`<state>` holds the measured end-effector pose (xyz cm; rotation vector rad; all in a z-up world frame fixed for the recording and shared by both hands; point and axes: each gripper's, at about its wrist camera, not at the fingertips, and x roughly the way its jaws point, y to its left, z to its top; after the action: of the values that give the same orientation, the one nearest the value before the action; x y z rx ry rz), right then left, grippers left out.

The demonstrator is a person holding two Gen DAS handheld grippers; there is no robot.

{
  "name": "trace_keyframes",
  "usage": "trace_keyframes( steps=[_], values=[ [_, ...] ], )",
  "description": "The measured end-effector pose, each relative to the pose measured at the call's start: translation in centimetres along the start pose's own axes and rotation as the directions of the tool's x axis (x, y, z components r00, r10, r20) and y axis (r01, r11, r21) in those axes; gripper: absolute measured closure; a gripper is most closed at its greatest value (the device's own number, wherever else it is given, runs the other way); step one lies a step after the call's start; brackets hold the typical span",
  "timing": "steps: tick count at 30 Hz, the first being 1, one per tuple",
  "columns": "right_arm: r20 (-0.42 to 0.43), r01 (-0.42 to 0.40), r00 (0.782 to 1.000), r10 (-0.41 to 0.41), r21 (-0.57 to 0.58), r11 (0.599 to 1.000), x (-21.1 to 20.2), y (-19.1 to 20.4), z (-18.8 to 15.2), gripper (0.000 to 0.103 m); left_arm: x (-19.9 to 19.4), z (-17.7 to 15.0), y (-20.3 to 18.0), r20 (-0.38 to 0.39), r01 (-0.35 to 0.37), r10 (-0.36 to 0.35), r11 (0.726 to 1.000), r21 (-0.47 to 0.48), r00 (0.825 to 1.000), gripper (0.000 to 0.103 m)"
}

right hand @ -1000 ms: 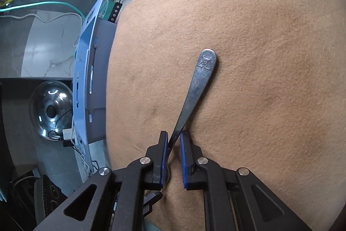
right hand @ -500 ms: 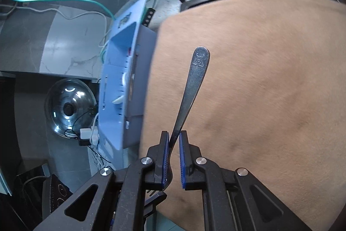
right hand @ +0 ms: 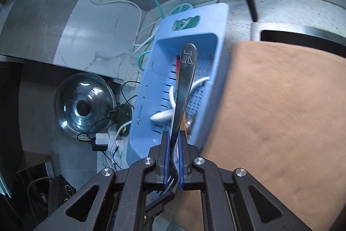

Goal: Organize utensils
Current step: 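Carry the fork and spoon over the blue basket with both grippers, then lower the fork and spoon into the basket and open both grippers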

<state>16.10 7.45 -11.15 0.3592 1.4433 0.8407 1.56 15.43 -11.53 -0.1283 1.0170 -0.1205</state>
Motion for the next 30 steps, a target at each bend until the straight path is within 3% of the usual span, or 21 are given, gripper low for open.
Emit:
trace_keyframes(
  steps=[10, 19, 30],
  values=[
    [-0.043, 0.033, 0.999, -0.033, 0.008, 0.999, 6.1, 1.4, 4.0, 0.097, 3.1, 1.3, 5.4, -0.057, 0.014, -0.019, 0.997, -0.080, 0.998, 0.082],
    [-0.080, 0.092, 0.993, -0.090, 0.019, 0.996, 9.7, 1.0, 5.2, 0.096, 5.1, 1.4, 7.0, -0.097, 0.001, -0.010, 0.996, -0.093, 0.995, 0.082],
    [-0.090, 0.136, 0.987, -0.134, 0.009, 0.991, 10.8, 0.7, 5.2, 0.093, 6.2, 1.6, 7.4, -0.123, -0.013, 0.000, 0.995, -0.102, 0.992, 0.083]
  ],
)
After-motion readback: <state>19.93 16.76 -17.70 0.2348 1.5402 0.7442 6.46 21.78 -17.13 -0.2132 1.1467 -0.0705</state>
